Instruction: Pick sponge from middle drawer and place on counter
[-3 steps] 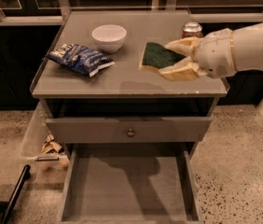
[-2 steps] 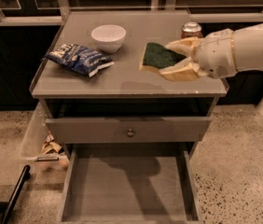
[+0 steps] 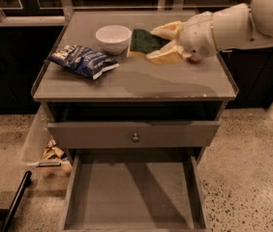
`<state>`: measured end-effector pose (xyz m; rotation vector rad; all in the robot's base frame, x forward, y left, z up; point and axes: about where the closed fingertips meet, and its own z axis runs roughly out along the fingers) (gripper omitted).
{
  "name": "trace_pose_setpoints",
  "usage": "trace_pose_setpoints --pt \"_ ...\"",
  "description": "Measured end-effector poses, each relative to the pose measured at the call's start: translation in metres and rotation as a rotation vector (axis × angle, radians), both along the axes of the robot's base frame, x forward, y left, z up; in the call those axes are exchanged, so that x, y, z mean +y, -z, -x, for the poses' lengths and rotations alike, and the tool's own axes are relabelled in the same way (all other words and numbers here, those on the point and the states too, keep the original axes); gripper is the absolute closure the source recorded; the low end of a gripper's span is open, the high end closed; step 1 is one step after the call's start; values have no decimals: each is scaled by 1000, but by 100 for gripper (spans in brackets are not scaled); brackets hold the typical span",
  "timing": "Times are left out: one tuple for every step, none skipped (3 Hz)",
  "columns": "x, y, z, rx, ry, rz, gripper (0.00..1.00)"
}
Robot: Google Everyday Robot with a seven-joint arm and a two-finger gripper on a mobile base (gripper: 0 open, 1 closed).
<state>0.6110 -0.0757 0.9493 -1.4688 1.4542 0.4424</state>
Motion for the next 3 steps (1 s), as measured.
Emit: trace_pose_setpoints --pt "22 14 -38 42 -30 10 100" --pt "24 35 -61 107 -10 48 100" --pt "6 65 -78 191 57 79 100"
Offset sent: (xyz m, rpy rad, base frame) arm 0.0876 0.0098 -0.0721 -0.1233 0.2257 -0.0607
